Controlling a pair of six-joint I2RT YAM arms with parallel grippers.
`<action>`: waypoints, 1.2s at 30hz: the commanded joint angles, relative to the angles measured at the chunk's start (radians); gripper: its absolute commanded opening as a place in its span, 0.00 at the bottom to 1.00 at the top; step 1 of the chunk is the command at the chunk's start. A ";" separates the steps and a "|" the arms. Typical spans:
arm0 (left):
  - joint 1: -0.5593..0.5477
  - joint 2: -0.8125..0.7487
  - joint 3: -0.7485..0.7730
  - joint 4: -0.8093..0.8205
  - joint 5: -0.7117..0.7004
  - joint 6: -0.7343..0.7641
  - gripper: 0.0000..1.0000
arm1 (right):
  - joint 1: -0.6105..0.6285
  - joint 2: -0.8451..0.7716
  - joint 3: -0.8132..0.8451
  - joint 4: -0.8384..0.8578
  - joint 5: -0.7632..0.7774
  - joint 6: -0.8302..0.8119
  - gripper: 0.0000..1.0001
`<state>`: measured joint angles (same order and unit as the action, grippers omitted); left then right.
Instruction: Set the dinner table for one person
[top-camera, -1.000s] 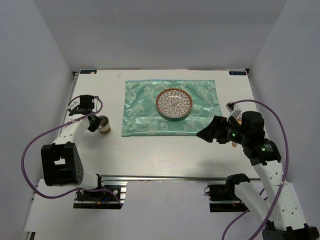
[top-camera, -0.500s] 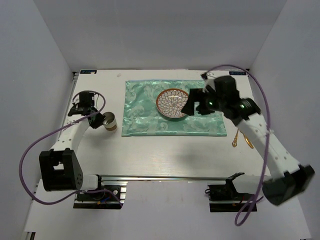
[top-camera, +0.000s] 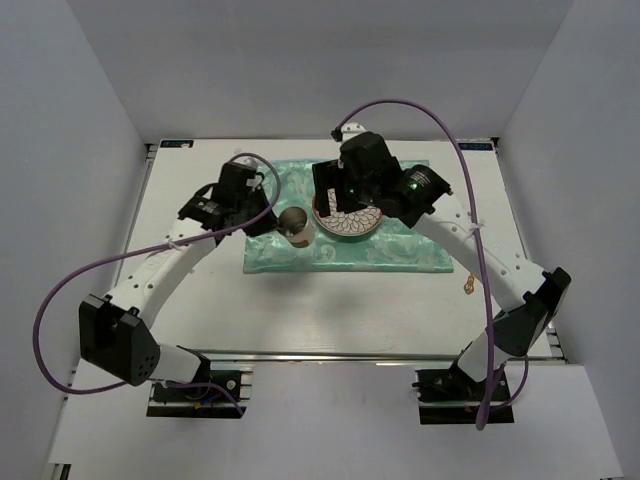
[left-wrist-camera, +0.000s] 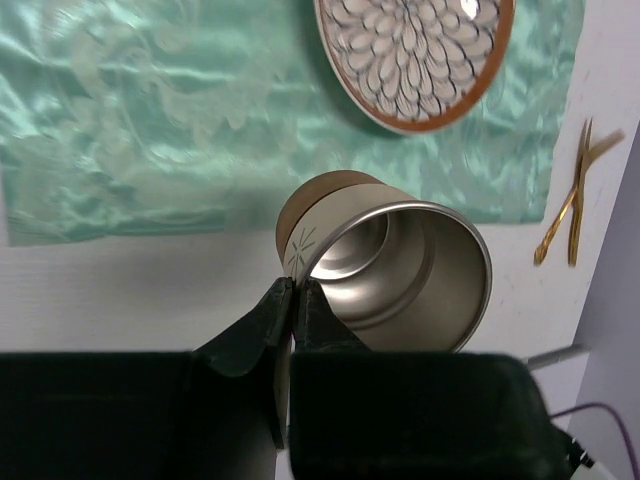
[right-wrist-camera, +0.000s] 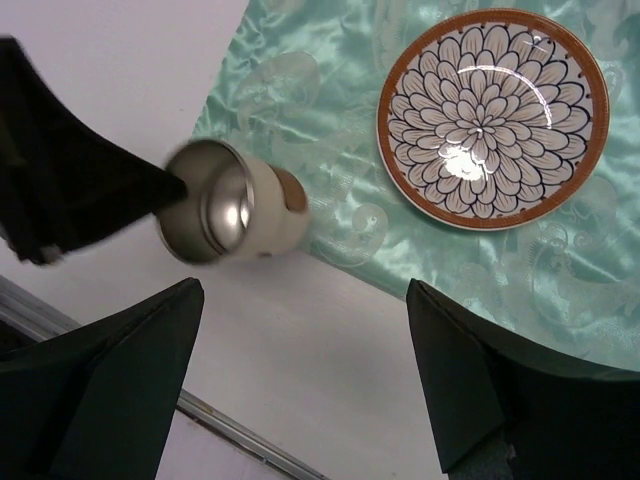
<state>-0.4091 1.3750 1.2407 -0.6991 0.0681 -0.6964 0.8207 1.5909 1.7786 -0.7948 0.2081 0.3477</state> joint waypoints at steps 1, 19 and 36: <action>-0.063 0.002 0.017 0.029 -0.005 -0.034 0.00 | 0.031 0.052 0.047 -0.021 0.062 0.019 0.86; -0.175 -0.048 0.051 0.041 -0.019 -0.080 0.00 | 0.089 0.107 -0.131 0.075 0.051 0.059 0.02; -0.157 -0.172 0.057 -0.125 -0.215 -0.141 0.98 | -0.020 0.191 -0.058 0.043 0.083 0.070 0.00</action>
<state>-0.5831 1.2865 1.3018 -0.7536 -0.0658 -0.8196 0.8661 1.7485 1.6604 -0.7494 0.2794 0.4141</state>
